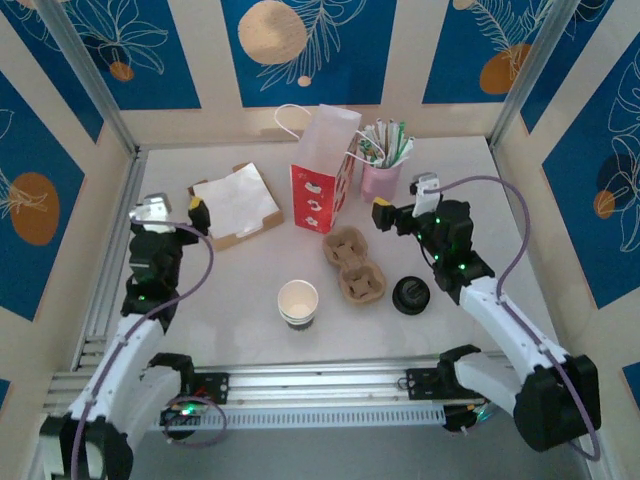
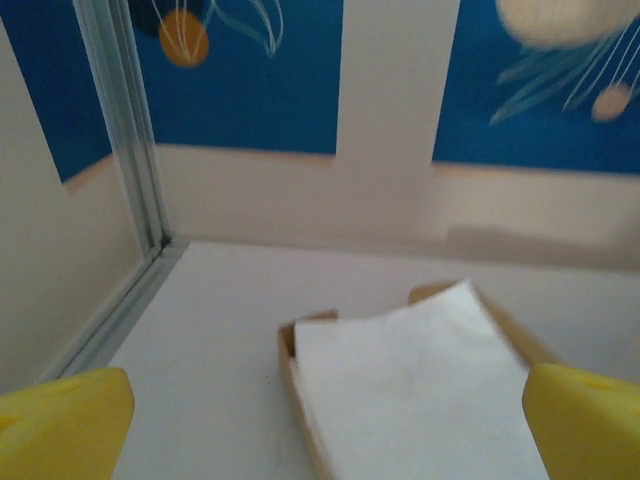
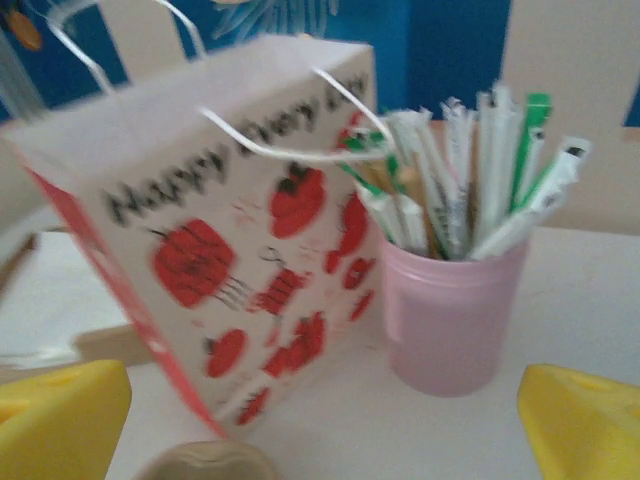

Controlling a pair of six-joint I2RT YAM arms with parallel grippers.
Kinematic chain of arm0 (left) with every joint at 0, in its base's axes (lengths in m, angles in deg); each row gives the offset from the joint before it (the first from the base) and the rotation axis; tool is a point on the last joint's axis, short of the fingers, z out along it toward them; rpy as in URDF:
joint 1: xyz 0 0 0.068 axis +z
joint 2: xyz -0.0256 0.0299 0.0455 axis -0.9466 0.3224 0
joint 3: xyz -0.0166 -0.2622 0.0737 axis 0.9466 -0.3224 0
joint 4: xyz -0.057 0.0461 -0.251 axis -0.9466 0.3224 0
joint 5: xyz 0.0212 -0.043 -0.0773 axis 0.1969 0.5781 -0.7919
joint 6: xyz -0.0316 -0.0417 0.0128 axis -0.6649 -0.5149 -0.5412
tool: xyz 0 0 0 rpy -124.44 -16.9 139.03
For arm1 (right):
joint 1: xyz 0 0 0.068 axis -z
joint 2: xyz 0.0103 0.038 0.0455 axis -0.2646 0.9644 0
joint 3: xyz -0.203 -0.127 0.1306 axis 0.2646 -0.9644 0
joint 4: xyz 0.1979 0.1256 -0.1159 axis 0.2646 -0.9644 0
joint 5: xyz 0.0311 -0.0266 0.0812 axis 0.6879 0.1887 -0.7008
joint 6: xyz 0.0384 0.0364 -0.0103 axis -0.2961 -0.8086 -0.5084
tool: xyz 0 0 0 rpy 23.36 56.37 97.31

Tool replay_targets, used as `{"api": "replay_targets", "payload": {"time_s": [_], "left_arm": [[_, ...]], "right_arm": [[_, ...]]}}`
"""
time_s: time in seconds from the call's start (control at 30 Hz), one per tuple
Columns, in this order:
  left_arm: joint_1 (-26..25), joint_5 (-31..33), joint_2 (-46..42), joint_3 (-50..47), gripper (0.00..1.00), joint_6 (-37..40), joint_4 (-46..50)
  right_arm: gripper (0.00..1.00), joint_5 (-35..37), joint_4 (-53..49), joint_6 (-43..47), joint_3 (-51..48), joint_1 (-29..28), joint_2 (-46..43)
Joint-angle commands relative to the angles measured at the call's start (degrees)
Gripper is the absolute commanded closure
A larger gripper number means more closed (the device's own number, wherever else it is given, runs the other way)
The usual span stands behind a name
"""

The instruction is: Pack the takeout coffee

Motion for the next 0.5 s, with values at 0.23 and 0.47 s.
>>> {"api": "replay_targets", "payload": {"time_s": [0.23,0.47], "left_arm": [[-0.4,-21.1,-12.3,16.0,0.0,-17.6,42.1],[-0.4,-17.4,-27.7,12.2,0.0,-28.3,46.9]], "right_arm": [[0.01,-0.6,-39.2,-15.2,12.2,-5.3,-10.0],[0.01,-4.6,-46.6,-24.2,8.0,-2.2,-19.2]]}}
